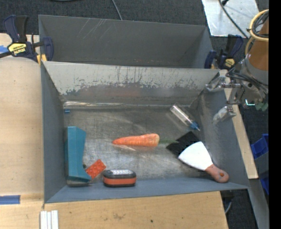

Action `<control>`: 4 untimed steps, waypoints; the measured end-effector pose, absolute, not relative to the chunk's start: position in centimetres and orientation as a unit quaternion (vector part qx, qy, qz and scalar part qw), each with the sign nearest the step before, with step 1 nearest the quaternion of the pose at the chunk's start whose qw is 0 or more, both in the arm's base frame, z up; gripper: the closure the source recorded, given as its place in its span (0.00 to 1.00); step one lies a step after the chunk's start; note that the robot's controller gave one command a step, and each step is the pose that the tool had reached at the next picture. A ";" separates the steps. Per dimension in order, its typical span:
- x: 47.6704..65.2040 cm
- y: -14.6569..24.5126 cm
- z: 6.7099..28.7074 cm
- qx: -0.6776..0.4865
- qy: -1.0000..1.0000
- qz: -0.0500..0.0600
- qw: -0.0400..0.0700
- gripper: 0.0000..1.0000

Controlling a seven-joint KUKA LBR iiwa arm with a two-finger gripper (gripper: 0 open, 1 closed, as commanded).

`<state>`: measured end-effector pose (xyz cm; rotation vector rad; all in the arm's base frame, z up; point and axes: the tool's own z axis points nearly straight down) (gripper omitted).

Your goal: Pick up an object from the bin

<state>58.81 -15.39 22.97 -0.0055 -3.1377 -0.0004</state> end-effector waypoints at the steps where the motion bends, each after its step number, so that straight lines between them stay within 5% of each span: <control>1: 59.0 -15.3 23.5 0.000 -1.000 0.001 -0.002 0.00; 2: 59.9 -14.8 18.4 -0.052 -0.999 0.000 -0.004 0.00; 4: 61.5 -12.4 13.7 -0.193 -0.981 0.000 -0.002 0.00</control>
Offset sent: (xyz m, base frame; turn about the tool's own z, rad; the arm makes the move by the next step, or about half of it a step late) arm 0.0265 0.0196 -0.1597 0.3144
